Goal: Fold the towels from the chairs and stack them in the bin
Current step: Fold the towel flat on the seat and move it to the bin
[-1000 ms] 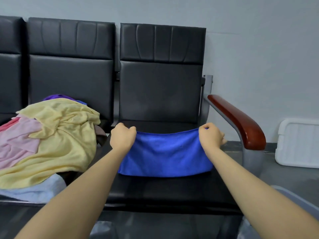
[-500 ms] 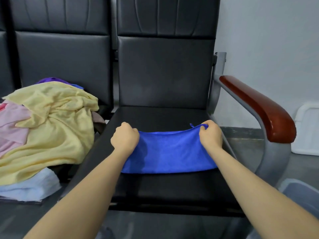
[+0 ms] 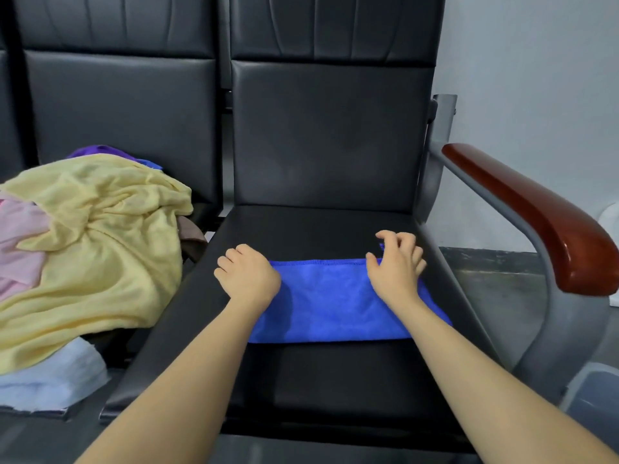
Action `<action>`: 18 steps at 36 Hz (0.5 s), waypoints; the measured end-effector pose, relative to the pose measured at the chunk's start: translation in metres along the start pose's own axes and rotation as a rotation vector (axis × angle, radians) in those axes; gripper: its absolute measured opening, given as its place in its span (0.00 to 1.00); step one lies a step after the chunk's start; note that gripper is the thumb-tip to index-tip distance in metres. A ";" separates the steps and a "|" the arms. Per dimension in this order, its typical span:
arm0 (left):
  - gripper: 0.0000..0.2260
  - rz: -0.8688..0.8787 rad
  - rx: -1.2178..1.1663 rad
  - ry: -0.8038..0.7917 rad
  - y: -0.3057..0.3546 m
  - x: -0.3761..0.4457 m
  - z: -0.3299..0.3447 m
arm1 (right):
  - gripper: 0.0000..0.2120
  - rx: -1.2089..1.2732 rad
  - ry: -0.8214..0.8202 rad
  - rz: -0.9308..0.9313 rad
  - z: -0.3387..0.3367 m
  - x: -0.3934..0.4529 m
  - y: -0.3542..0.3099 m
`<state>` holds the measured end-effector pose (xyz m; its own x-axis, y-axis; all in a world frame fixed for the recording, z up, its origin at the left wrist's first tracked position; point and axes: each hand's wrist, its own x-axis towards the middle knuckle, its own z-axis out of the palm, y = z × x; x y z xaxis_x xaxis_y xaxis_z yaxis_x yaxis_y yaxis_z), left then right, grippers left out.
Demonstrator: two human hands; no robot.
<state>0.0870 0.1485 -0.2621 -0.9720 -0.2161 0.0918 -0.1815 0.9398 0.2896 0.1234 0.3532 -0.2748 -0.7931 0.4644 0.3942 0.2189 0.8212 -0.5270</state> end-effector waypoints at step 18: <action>0.08 0.123 0.130 -0.010 -0.029 -0.026 0.000 | 0.28 -0.310 -0.688 -0.416 -0.002 -0.028 0.005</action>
<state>0.1176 0.1270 -0.2731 -0.9895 -0.0948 0.1093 -0.0777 0.9854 0.1514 0.1478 0.3450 -0.2869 -0.9893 -0.1163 -0.0875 -0.1000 0.9800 -0.1720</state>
